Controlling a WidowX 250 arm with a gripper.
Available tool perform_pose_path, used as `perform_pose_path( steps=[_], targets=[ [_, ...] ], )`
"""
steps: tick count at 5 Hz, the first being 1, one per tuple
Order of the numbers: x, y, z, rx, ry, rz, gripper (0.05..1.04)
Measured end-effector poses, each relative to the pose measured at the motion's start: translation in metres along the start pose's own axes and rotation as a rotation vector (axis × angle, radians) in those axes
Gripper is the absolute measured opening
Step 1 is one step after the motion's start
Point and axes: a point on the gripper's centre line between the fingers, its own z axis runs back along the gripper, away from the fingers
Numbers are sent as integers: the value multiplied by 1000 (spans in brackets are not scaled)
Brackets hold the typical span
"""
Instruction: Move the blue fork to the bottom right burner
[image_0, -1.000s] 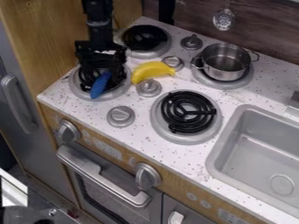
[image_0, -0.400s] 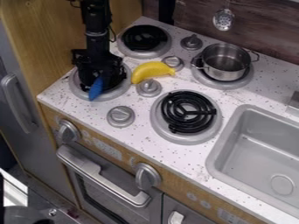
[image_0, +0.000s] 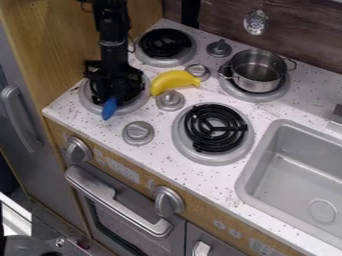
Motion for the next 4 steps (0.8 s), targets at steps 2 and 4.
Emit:
perform_pose_path(
  steps=[2,4],
  targets=[
    [-51,-84,43,6,-90,-179,382],
    [-72,-132,16,38,-22,-265,382]
  ],
)
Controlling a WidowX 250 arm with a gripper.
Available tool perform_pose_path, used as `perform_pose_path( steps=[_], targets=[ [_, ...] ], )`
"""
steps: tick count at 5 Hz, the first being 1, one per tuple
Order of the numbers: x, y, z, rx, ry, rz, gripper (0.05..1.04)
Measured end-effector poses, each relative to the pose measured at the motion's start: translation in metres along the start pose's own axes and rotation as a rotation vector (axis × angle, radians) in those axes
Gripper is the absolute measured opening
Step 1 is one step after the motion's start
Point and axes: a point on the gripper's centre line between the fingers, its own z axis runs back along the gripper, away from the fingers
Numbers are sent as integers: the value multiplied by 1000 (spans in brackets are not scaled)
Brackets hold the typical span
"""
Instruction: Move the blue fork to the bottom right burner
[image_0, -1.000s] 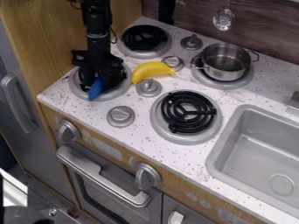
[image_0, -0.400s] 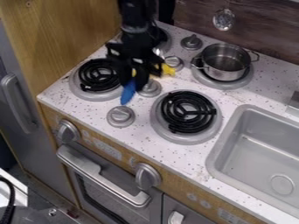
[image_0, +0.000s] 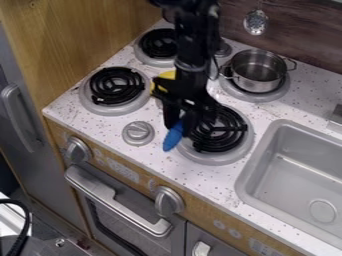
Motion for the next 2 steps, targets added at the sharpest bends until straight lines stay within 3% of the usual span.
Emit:
perform_pose_path(
  steps=[1,2],
  targets=[
    [16,-8,-9,6,-10,-1,382],
    [31,-11,-19,-7,22,15,382]
  ],
)
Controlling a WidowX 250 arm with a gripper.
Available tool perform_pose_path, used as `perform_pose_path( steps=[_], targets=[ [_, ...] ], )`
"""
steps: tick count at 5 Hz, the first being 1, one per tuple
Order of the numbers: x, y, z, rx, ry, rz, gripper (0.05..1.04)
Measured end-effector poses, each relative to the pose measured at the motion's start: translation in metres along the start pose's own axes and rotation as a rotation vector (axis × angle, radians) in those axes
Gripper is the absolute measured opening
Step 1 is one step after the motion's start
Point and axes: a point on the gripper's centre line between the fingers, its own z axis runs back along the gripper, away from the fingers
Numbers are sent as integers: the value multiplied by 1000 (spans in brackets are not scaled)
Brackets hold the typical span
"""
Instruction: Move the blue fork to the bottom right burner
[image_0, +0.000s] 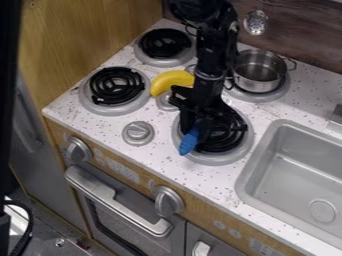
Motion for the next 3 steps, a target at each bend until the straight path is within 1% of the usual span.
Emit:
perform_pose_path(
  steps=[1,2,3],
  targets=[
    [2,1,-4,-18,28,21,439],
    [-9,-1,3,-37,11,34,756],
    [-19,-4,43,-83,-117,59,985]
  ],
)
